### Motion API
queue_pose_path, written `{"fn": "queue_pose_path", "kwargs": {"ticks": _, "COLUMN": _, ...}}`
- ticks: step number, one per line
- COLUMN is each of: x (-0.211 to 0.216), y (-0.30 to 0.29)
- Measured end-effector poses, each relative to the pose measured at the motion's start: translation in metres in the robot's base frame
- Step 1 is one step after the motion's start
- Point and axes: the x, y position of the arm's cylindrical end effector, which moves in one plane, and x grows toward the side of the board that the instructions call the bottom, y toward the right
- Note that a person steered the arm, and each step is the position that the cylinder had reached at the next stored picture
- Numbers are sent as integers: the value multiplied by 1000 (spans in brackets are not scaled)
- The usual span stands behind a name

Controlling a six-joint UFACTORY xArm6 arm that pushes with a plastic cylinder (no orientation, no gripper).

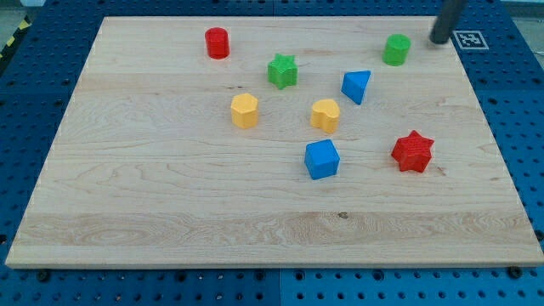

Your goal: Slide the green circle down

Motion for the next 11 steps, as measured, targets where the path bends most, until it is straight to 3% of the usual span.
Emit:
{"fn": "queue_pose_path", "kwargs": {"ticks": 1, "x": -5, "y": -36}}
{"fn": "queue_pose_path", "kwargs": {"ticks": 4, "x": 0, "y": -70}}
{"fn": "queue_pose_path", "kwargs": {"ticks": 8, "x": 41, "y": -65}}
{"fn": "queue_pose_path", "kwargs": {"ticks": 11, "x": 63, "y": -12}}
